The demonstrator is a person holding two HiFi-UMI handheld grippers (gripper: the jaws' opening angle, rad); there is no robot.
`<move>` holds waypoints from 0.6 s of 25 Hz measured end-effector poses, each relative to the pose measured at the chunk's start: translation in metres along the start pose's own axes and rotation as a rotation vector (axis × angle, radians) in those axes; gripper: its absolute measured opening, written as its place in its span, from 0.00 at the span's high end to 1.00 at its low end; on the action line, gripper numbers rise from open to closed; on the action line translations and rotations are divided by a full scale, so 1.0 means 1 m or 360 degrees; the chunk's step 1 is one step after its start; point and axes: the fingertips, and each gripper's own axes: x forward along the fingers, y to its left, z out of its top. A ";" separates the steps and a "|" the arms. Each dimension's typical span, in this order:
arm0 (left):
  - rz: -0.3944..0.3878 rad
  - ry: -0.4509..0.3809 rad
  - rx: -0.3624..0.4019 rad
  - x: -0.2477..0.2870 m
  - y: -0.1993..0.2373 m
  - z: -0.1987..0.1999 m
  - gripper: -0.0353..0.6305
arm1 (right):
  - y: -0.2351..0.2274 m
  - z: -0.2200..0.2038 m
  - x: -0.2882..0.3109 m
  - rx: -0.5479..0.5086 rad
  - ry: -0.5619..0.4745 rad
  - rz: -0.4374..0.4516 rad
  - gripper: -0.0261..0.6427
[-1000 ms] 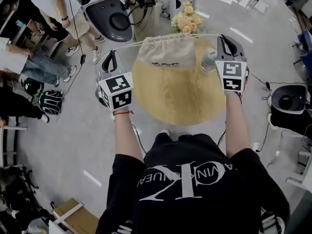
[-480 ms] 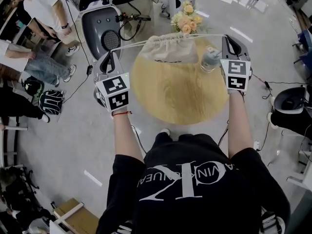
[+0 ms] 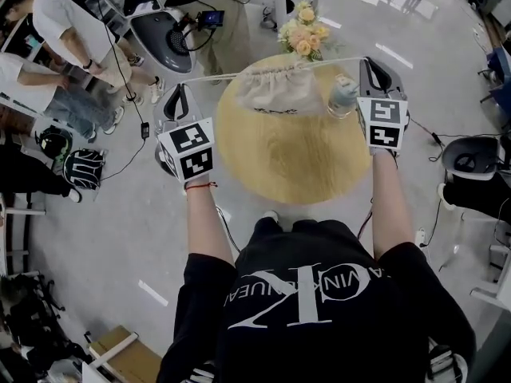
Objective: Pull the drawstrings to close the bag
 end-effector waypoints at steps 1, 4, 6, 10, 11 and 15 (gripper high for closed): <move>0.0000 -0.0006 -0.0001 0.000 -0.002 0.001 0.92 | 0.003 0.001 -0.001 0.0005 -0.0007 0.0012 0.93; -0.0006 -0.0050 -0.0013 -0.002 -0.007 0.007 0.92 | 0.014 0.006 -0.003 0.0006 -0.0041 0.0059 0.93; -0.0015 -0.0088 -0.0020 -0.002 -0.010 0.015 0.92 | 0.020 0.012 -0.002 0.0022 -0.0073 0.0086 0.93; -0.0042 -0.0164 -0.0008 -0.002 -0.016 0.035 0.92 | 0.022 0.027 0.001 0.0040 -0.0136 0.0117 0.93; -0.0040 -0.0188 0.0000 -0.003 -0.015 0.042 0.92 | 0.022 0.032 0.002 0.0037 -0.0156 0.0121 0.93; -0.0019 -0.0291 0.0019 -0.008 -0.010 0.064 0.92 | 0.024 0.054 0.003 0.0054 -0.0232 0.0137 0.93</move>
